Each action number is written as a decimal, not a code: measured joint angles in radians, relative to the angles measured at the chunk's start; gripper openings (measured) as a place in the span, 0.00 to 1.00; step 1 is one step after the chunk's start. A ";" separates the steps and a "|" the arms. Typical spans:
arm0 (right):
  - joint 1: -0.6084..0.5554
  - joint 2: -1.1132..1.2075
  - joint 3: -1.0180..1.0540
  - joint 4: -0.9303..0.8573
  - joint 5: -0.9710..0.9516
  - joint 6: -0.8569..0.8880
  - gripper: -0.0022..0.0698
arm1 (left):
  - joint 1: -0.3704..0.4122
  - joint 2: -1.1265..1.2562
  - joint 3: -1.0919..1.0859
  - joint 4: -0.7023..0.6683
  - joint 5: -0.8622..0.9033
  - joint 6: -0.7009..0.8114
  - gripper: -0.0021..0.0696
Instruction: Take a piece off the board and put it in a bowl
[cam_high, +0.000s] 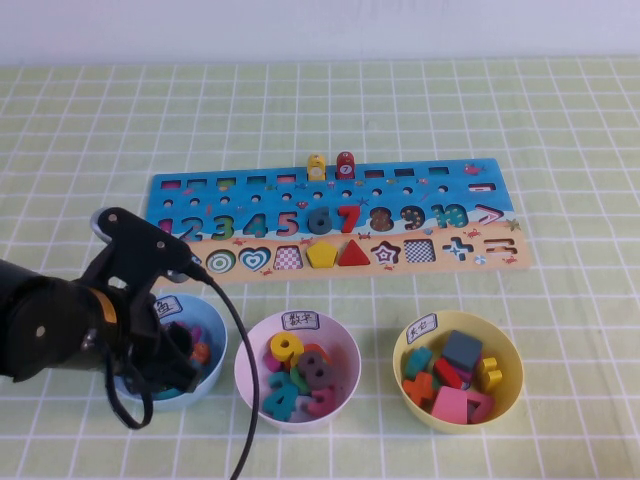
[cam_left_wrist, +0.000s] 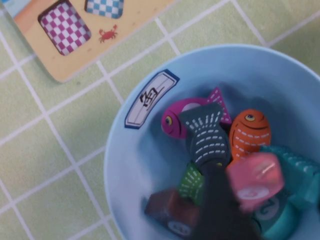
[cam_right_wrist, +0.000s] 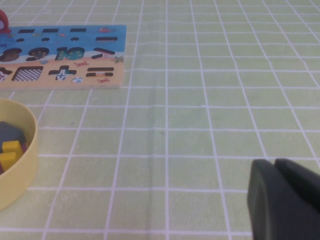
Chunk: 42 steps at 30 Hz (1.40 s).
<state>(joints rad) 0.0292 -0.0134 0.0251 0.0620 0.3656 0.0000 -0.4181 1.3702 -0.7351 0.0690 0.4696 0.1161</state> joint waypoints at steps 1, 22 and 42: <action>0.000 0.000 0.000 0.000 0.000 0.000 0.01 | 0.000 0.002 0.000 0.001 -0.004 -0.013 0.58; 0.000 0.000 0.000 0.000 0.000 0.000 0.01 | 0.000 -0.104 -0.018 -0.017 0.187 -0.109 0.04; 0.000 0.000 0.000 0.000 0.000 0.000 0.01 | 0.000 -0.690 0.021 -0.256 0.366 0.041 0.03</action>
<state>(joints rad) 0.0292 -0.0134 0.0251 0.0620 0.3656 0.0000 -0.4181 0.6800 -0.7144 -0.1866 0.8358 0.1568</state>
